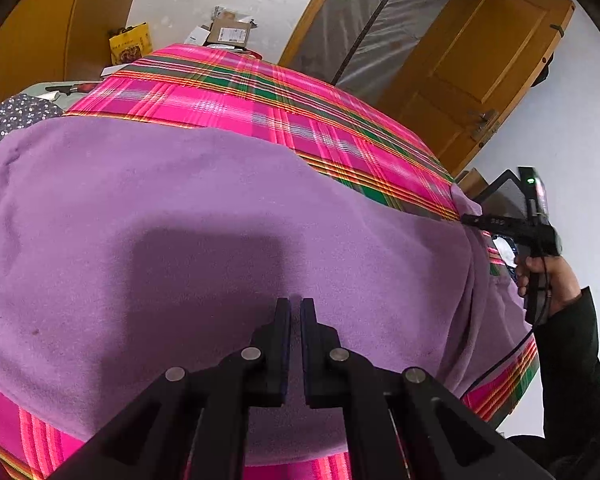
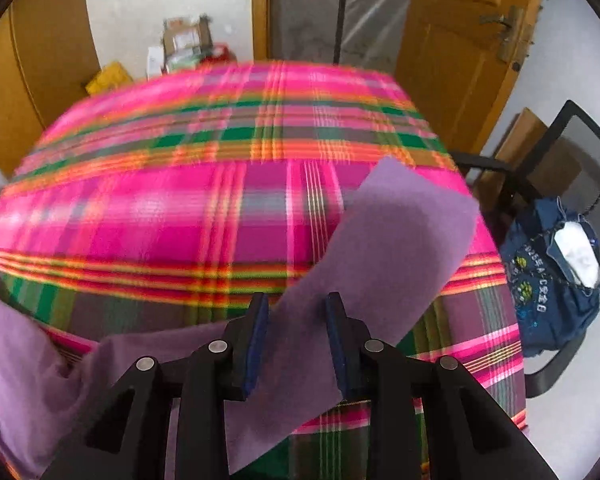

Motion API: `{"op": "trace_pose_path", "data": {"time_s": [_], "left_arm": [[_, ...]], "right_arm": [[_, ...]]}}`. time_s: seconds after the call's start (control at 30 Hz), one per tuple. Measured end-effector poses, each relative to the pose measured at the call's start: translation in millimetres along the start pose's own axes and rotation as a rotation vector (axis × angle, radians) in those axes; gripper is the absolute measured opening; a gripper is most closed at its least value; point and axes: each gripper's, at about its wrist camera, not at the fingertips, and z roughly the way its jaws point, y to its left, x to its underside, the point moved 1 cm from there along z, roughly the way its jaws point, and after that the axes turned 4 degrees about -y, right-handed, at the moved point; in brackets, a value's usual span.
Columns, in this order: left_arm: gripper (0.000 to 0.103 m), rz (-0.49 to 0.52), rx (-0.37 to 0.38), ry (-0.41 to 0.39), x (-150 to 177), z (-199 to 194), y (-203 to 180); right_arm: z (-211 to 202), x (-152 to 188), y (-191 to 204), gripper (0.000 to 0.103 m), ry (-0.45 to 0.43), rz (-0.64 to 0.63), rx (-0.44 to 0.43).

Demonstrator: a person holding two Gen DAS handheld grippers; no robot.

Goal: Fold clothes

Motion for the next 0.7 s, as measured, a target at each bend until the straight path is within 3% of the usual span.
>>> {"op": "trace_pose_path", "data": {"time_s": [0.1, 0.13, 0.23, 0.5, 0.7], "left_arm": [[0.003, 0.013, 0.001, -0.006, 0.3, -4.0, -5.2], [0.003, 0.017, 0.003, -0.008, 0.4, -5.0, -6.7], [0.003, 0.030, 0.009, -0.011, 0.0, -7.2, -12.0], [0.003, 0.080, 0.048, -0.011, -0.8, -8.6, -35.8], [0.003, 0.140, 0.097, 0.016, 3.3, -3.4, -62.4]], "right_arm": [[2.5, 0.4, -1.6, 0.028, -0.009, 0.008, -0.007], [1.4, 1.1, -2.4, 0.016, -0.016, 0.006, -0.017], [-3.2, 3.5, -7.8, 0.006, -0.038, 0.020, -0.046], [-50.4, 17.5, -45.2, 0.005, -0.178, 0.145, -0.129], [-85.0, 56.4, -81.2, 0.005, -0.214, 0.251, -0.134]]}}
